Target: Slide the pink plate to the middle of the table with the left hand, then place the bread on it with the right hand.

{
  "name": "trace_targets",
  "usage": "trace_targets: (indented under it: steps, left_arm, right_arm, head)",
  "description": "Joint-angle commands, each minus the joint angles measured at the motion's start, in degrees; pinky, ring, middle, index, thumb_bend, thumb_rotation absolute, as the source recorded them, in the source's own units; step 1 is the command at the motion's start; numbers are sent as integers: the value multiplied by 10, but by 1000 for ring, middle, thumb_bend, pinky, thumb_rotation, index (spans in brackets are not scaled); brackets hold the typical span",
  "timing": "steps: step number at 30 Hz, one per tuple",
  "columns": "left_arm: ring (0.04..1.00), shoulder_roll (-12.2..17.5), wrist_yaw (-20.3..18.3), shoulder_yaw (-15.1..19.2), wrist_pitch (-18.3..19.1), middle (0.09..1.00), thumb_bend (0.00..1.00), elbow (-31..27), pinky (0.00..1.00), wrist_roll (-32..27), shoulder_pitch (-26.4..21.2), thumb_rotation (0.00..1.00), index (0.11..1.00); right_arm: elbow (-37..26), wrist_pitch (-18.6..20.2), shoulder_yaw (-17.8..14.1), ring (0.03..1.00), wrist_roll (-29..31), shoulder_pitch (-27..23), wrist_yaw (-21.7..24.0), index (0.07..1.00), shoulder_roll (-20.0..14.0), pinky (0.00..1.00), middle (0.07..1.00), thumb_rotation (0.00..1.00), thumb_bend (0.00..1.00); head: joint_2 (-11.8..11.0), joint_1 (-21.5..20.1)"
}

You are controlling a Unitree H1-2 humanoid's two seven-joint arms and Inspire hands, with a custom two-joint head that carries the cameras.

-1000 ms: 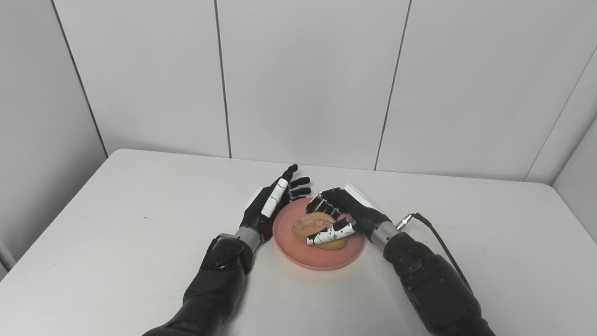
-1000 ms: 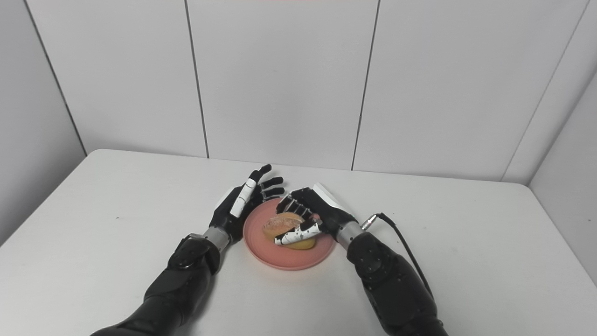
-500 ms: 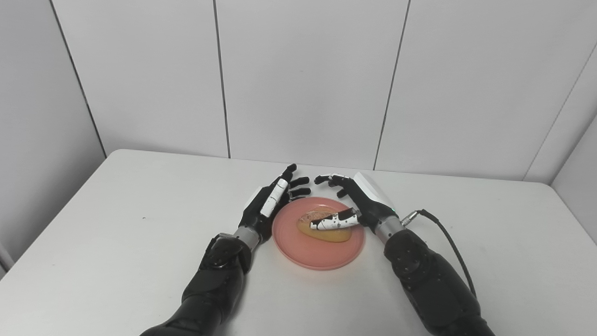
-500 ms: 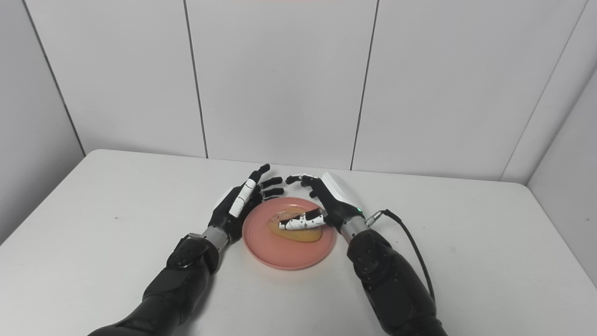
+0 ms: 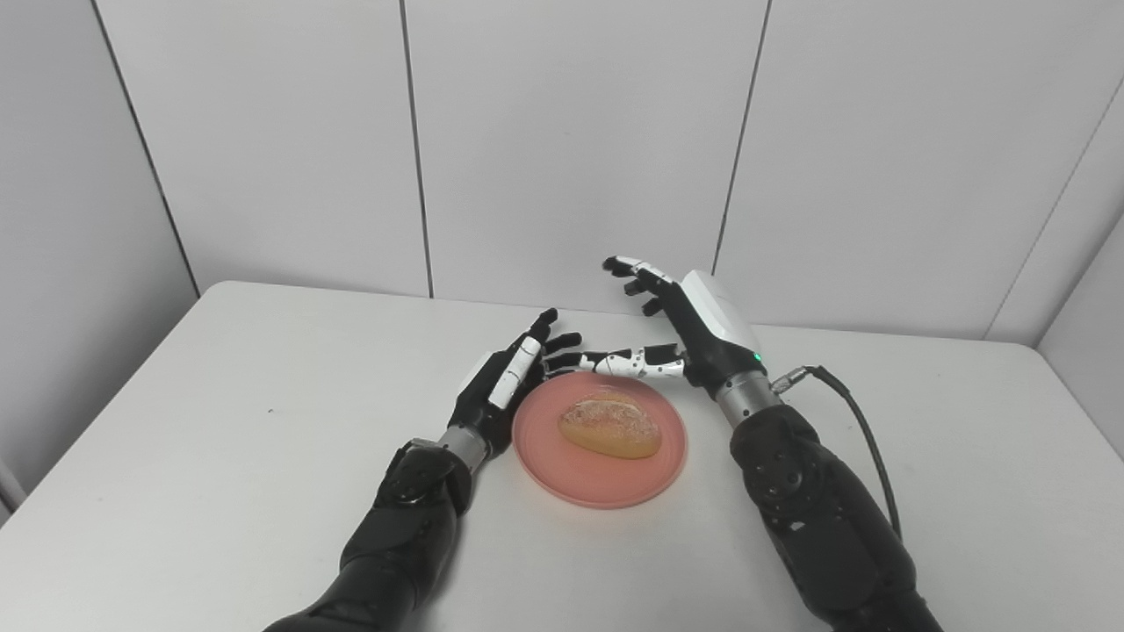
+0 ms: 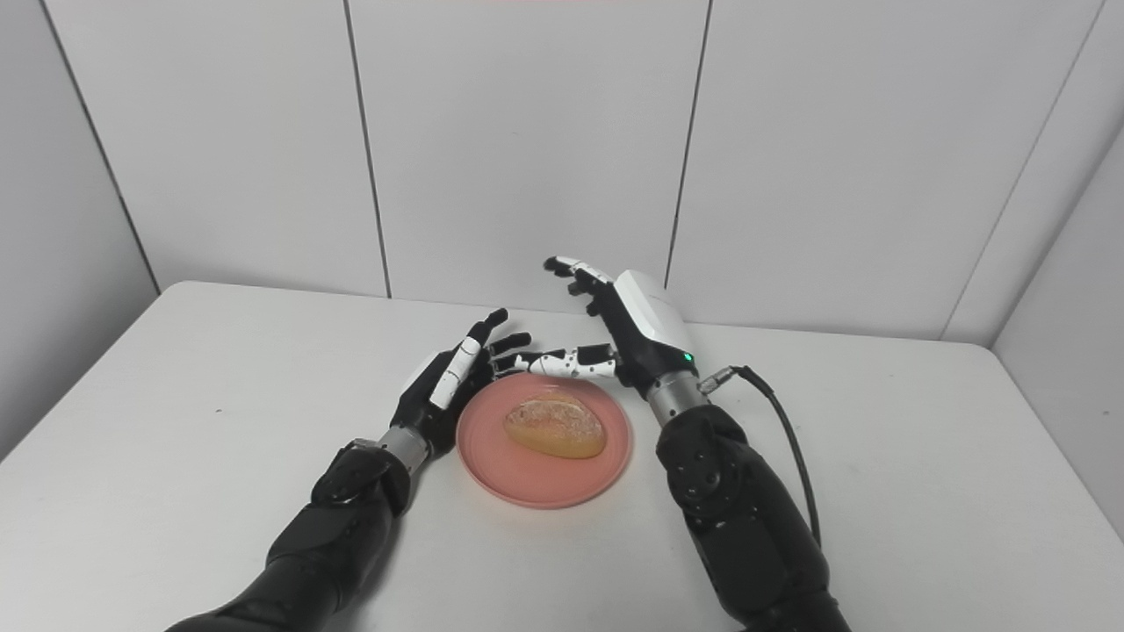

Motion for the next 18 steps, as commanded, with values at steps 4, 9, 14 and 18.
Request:
trace_targets:
  steps: [4,9,14,18]
  left_arm:
    - [881,-13,51,9,-37,917,872,-24,837,5,25,822,999]
    - [962,-30,155,1,-67,976,833,-61,975,65,40,852,1000]
    - [1000,-33,286,-25,-67,1000,764,-76,1000,143,47,979,1000]
    - [1000,-33,333,-34,-67,1000,738,-69,1000,165,45,998,1000]
  right_arm:
    - [44,-91,-43,869,60,-1,-62,967,23,804,898,996,816]
    - [121,-172,-78,909,139,-3,-58,964,33,870,945,1000,809]
    - [156,-176,-115,906,188,-4,-68,959,51,872,935,1000,849]
    - [177,-169,-126,902,199,-6,-82,958,59,850,930,1000,809]
  head:
    - [-1,-1]
    - [-1,-6]
    - [1,-11]
    - [2,-13]
